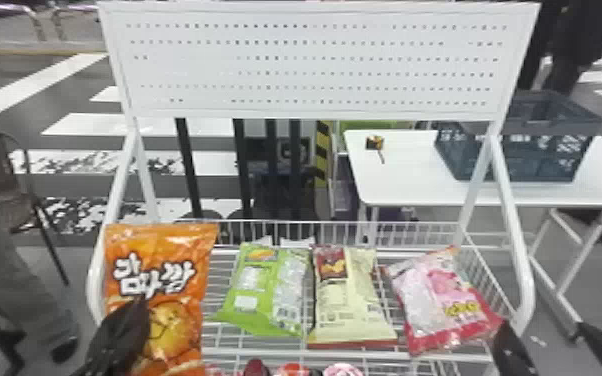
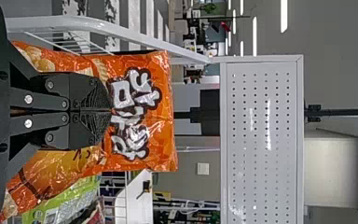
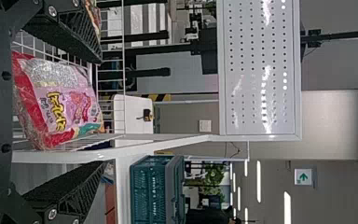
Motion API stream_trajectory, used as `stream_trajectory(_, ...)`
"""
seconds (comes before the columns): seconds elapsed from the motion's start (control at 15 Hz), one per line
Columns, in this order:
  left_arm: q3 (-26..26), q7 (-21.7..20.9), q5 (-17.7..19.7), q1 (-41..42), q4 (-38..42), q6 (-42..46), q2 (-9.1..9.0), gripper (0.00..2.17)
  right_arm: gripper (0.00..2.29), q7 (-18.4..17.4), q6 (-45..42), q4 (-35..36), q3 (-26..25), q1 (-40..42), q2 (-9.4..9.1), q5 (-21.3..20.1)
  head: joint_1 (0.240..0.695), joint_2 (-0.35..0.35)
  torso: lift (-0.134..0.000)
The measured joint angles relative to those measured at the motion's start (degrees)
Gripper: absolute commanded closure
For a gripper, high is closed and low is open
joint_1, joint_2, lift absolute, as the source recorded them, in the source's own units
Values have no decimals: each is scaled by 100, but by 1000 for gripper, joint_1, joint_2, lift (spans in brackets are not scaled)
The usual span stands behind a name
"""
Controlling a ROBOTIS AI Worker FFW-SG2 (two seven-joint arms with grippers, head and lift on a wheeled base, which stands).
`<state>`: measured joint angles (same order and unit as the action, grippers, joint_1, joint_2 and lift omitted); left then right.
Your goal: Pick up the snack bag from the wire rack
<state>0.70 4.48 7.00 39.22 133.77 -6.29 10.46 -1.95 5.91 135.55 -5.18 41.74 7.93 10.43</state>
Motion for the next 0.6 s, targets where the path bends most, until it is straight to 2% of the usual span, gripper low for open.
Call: stream_trajectory(0.6, -31, 0, -23, 4, 0, 0, -9, 1821, 124, 64, 21, 66, 0, 50, 3, 3, 499, 0, 0)
